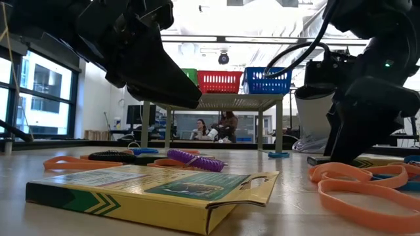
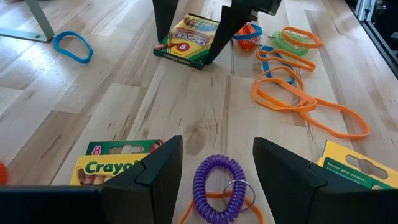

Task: Pick & Place Office Desk Supplies
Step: Put the top right yellow crayon box into the red bin on the shelf

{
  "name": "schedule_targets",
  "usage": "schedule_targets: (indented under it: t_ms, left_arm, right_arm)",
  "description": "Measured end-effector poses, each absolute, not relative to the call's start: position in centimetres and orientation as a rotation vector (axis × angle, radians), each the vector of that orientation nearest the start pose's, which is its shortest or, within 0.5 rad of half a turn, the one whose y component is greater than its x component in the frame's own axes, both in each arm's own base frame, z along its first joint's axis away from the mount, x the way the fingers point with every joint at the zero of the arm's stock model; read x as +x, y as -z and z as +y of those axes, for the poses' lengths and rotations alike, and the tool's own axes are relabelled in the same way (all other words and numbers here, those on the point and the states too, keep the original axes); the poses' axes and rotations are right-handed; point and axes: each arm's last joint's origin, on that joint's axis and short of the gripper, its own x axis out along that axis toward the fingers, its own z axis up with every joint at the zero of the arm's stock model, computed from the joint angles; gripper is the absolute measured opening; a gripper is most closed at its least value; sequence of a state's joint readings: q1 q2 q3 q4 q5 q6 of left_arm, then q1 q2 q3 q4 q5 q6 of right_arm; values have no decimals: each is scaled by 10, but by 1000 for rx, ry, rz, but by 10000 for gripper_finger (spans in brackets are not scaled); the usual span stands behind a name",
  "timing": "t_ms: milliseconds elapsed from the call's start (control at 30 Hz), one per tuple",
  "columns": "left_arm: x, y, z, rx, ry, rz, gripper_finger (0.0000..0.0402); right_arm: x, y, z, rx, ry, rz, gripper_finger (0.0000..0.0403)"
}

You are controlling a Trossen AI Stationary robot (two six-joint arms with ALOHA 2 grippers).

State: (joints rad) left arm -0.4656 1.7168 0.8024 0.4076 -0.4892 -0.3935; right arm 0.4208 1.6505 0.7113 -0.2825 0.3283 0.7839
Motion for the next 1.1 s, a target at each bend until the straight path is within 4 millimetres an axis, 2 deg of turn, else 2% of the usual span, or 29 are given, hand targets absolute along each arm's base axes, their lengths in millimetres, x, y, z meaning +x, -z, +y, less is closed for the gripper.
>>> schedule_targets:
  t_ms: [333,533,1100]
  left_arm:
    - [307,-161,-139,-149,-115,442,190]
    - [307,-161,-139,-149,-115,443,190]
    - [308,-164,-140,-77,-88,413,190]
  right_arm:
    - [247,-114,99,209,369,1067,311]
    - [246,-115,103,197,363,1061,310]
    - [250,-156,107,273,260,932,295]
